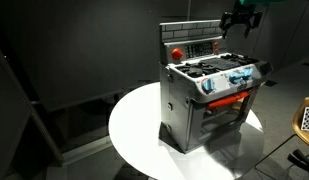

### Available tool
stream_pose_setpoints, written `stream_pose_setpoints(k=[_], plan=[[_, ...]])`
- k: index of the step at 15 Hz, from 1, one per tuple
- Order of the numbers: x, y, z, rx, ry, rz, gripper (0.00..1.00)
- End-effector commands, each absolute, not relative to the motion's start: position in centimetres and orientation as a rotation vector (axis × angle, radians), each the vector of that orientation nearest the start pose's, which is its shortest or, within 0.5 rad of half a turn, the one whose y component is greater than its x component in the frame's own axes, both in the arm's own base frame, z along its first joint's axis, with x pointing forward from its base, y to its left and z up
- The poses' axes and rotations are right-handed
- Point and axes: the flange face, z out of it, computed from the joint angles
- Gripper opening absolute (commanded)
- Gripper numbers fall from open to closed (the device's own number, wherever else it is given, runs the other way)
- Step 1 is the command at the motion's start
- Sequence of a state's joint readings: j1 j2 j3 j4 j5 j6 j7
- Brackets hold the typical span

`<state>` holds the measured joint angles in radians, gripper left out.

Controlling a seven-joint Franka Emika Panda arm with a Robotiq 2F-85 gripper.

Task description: Press the top button on the right

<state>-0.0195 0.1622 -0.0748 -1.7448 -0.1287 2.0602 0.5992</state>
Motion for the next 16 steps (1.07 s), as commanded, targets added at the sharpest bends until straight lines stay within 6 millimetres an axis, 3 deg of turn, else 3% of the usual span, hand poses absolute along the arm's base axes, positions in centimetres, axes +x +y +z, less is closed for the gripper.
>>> stream_pose_setpoints(k=[1, 8, 16], plan=[[60.5, -6.1, 50.6, -3.083, 0.911, -0.224, 1.00], [57.2, -5.4, 51.9, -3.143, 0.611, -0.071, 1.00], [54.4, -4.8, 52.4, -3.171, 0.446, -0.005, 1.00]])
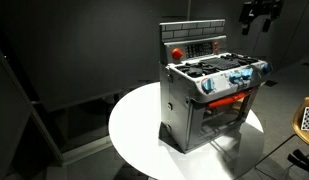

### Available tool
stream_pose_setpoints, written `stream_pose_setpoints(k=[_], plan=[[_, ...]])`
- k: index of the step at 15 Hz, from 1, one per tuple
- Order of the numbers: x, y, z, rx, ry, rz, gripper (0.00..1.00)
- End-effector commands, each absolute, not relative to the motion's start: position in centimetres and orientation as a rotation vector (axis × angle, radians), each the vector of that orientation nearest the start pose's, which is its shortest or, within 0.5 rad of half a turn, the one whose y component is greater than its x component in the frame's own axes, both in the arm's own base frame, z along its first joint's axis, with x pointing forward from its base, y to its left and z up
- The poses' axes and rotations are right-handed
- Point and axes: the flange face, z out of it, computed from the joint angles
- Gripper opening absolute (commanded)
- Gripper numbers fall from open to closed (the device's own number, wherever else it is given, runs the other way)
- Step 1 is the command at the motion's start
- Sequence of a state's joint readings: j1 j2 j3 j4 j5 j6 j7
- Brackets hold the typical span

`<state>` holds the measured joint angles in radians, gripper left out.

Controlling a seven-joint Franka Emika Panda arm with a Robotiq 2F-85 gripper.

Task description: Press the top button on the right

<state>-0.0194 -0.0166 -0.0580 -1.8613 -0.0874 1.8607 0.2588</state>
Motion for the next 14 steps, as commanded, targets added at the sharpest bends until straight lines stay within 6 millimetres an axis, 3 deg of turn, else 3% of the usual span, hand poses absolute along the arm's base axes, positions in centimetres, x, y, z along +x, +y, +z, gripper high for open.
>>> stream_pose_setpoints(k=[1, 3, 14], plan=[[54.42, -4.70, 52.27, -3.169, 0.446, 0.002, 1.00], [55.15, -4.81, 51.92, -3.187, 0.479, -0.012, 1.00], [55.06, -4.69, 51.66, -3.187, 0.476, -0.003, 1.00]])
